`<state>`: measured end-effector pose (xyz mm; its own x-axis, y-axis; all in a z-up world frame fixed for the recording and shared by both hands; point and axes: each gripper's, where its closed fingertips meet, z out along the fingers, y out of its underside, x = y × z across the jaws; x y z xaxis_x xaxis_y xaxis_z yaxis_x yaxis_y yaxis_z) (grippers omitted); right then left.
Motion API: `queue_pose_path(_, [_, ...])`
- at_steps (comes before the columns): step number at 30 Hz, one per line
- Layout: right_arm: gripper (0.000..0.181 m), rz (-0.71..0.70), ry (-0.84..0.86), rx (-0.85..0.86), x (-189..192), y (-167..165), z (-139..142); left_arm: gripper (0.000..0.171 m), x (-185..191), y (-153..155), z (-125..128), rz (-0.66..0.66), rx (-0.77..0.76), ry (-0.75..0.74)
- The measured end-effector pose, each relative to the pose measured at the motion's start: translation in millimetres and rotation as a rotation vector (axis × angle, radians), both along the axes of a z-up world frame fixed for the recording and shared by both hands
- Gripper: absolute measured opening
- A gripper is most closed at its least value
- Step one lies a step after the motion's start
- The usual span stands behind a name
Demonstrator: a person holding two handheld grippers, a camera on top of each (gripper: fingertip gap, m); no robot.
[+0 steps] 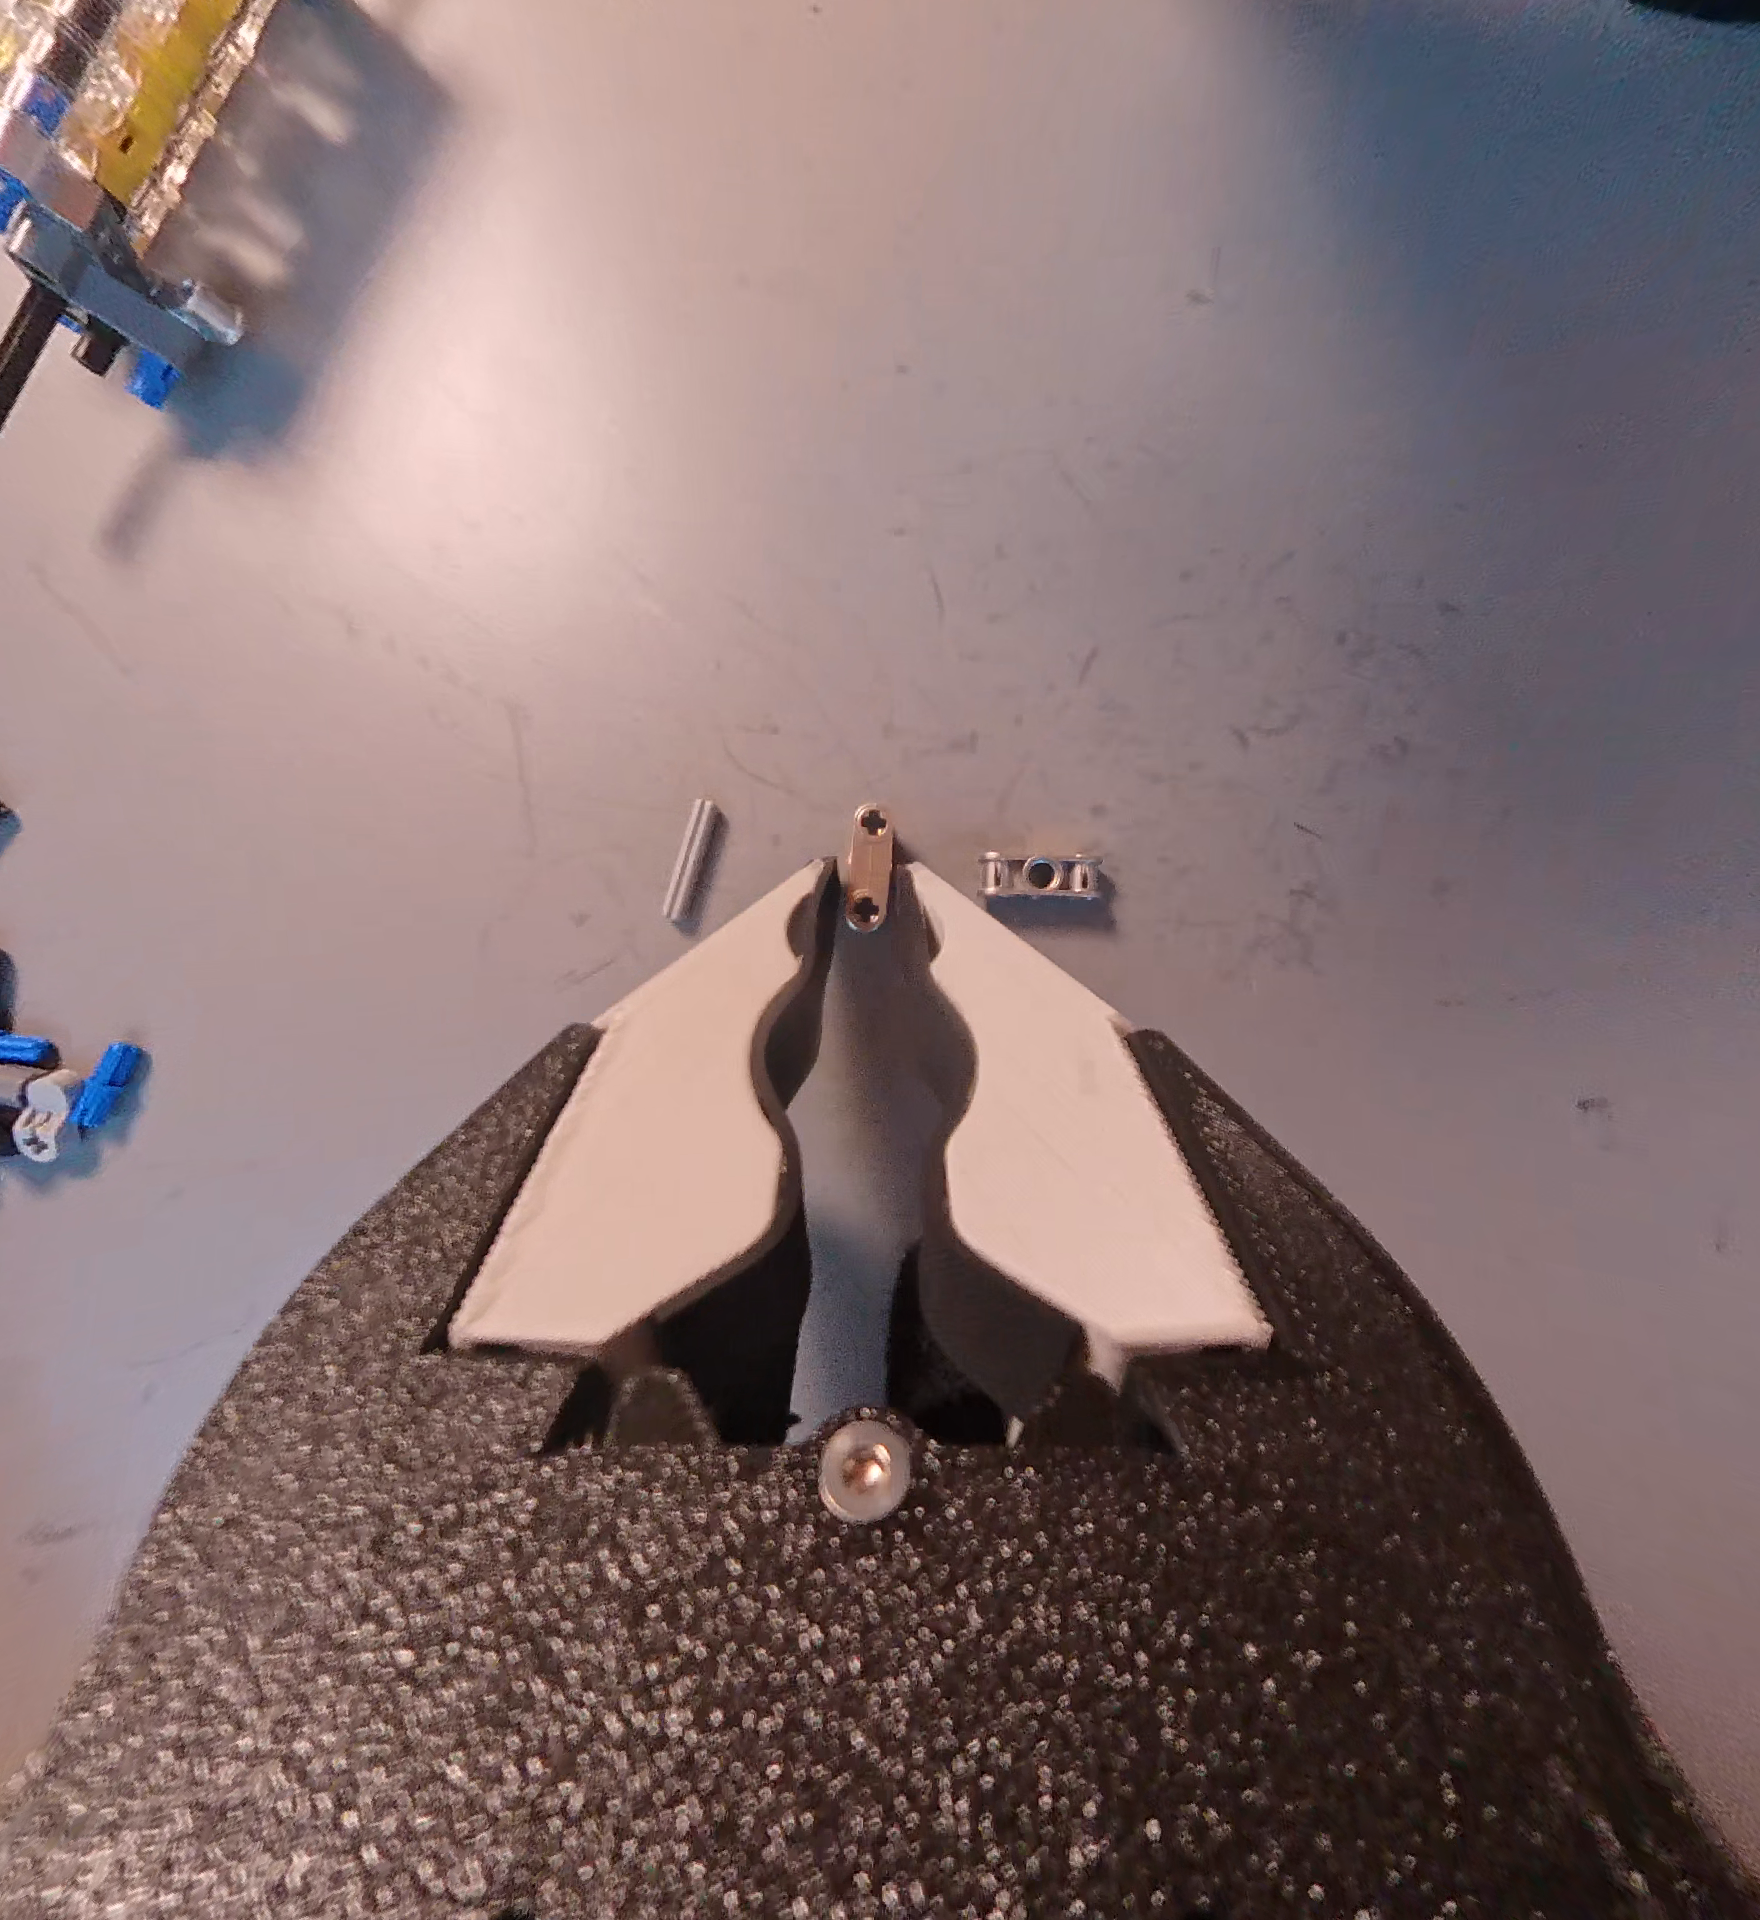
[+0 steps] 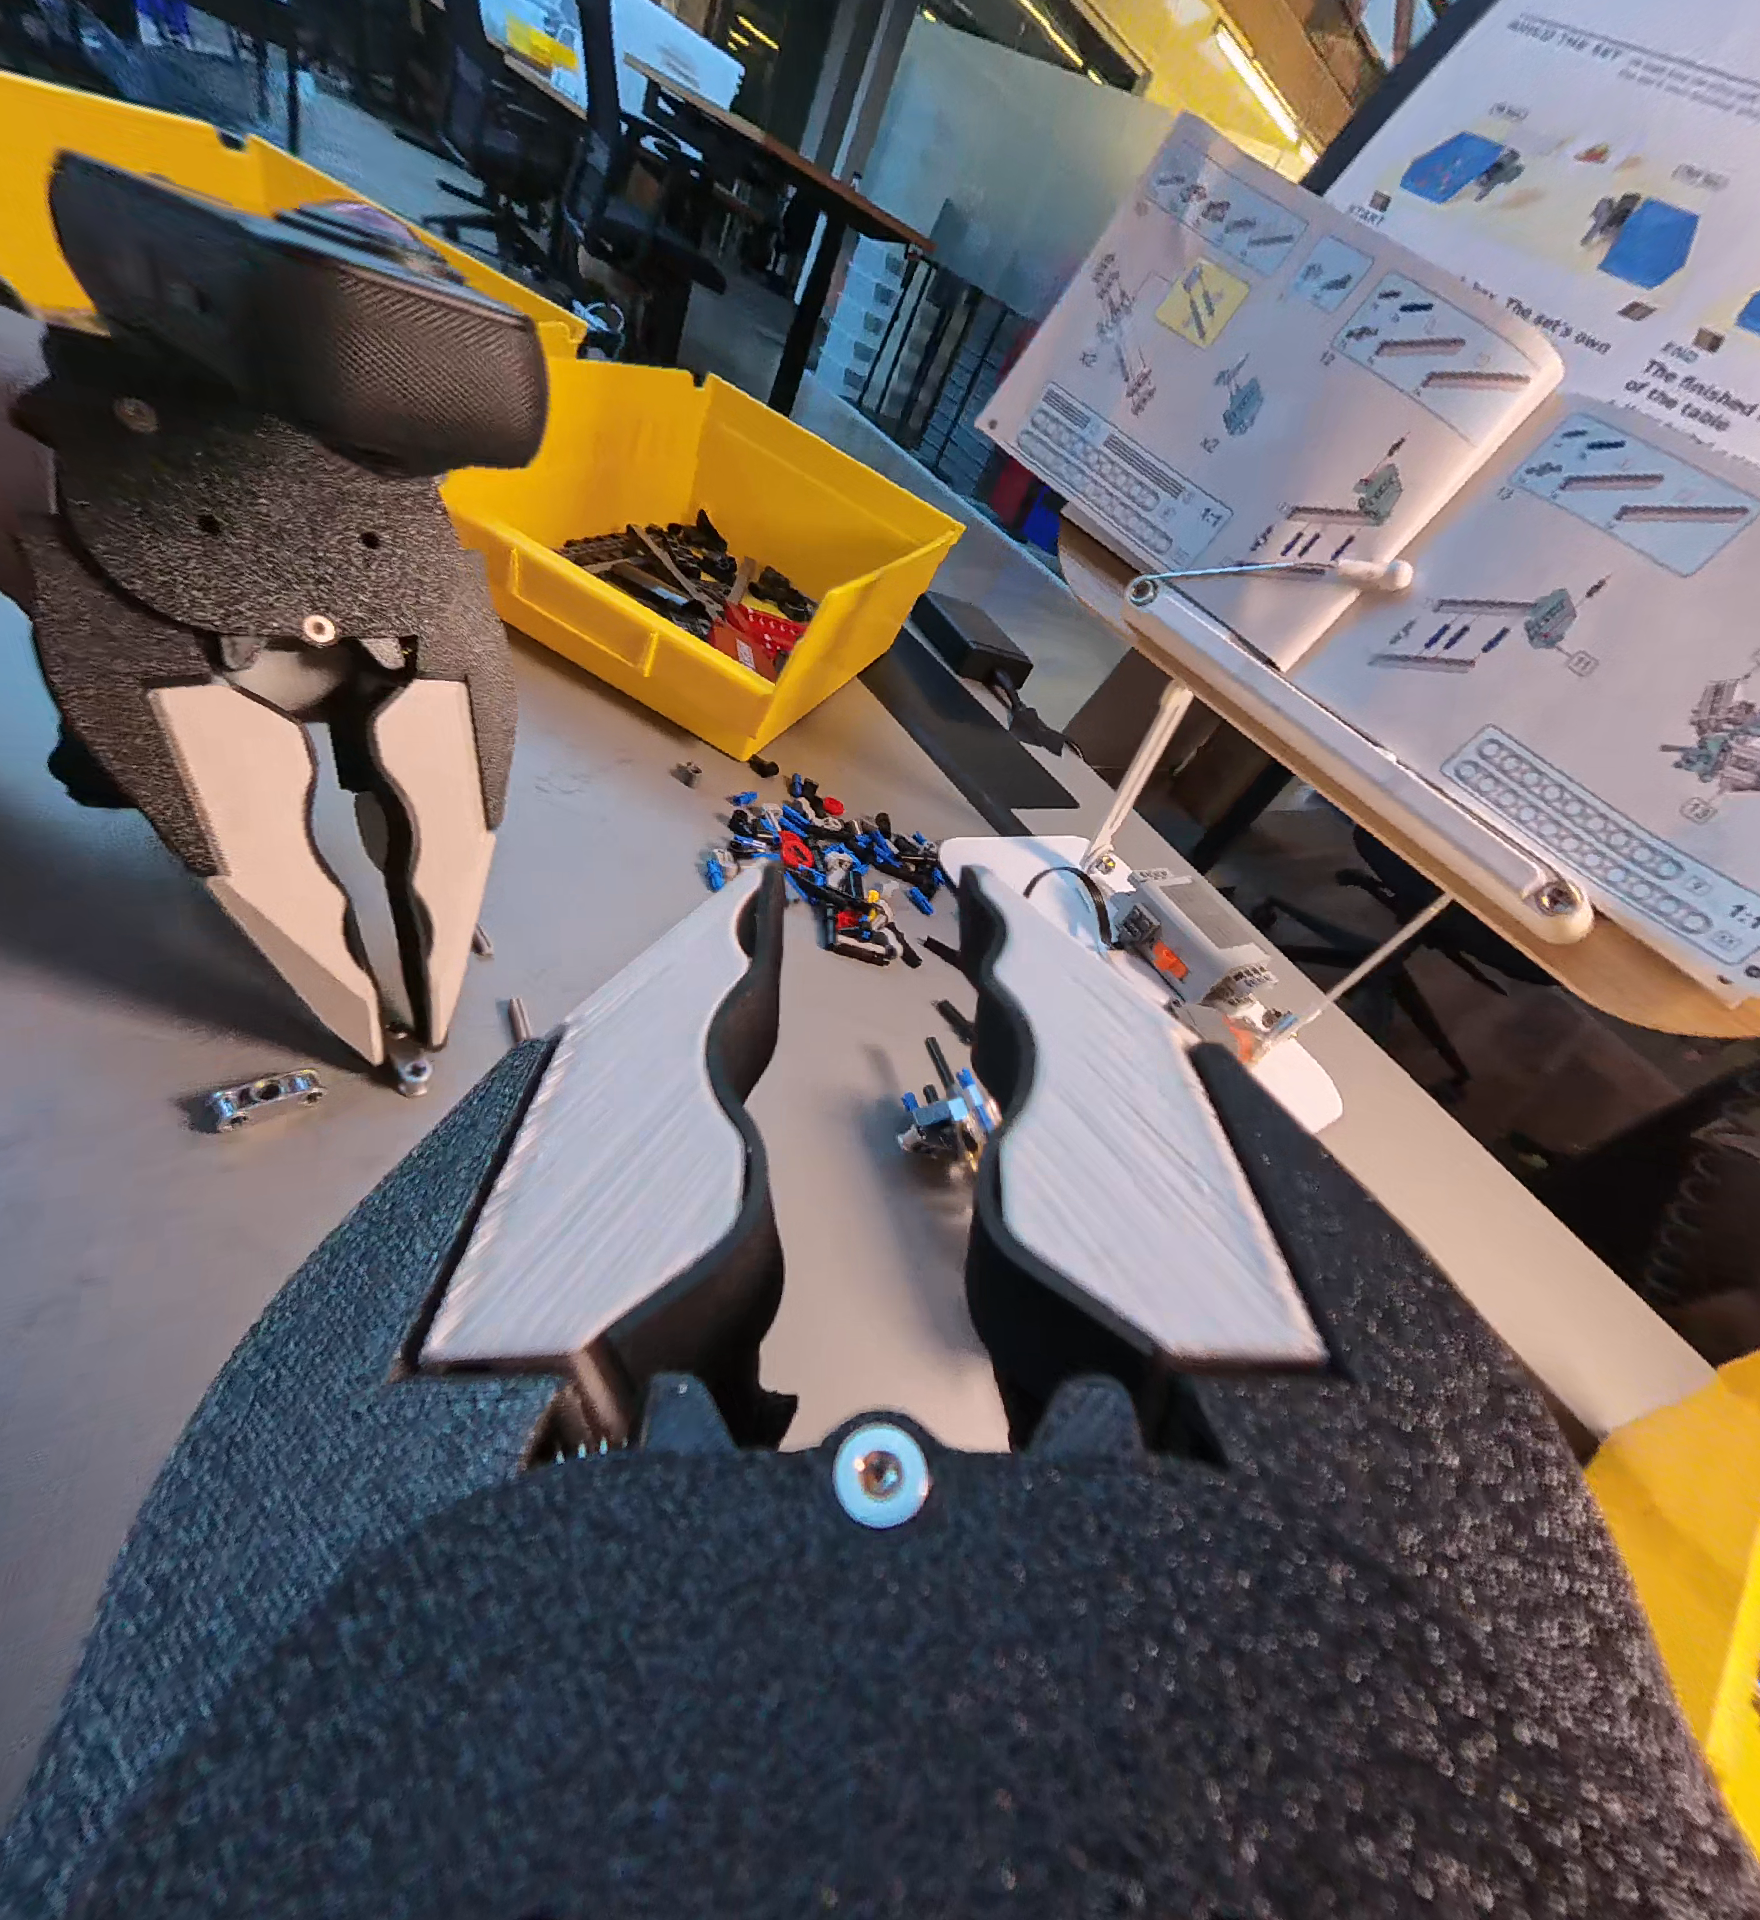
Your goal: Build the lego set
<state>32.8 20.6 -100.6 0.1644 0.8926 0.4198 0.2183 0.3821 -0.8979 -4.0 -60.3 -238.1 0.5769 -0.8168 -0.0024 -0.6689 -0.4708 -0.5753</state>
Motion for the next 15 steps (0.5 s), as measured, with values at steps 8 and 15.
queue_pose_path(8, [0.033, 0.066, 0.016, -0.054, -11.5, -17.0, -2.6, 0.029, -2.7, 26.9, 46.3, 0.126, 0.245, -0.346])
queue_pose_path(15, [0.054, 0.036, 0.082, -0.196, -14.5, -4.1, -5.4, 0.042, -71.0, 62.4, 90.2, 0.451, 0.501, -0.59])
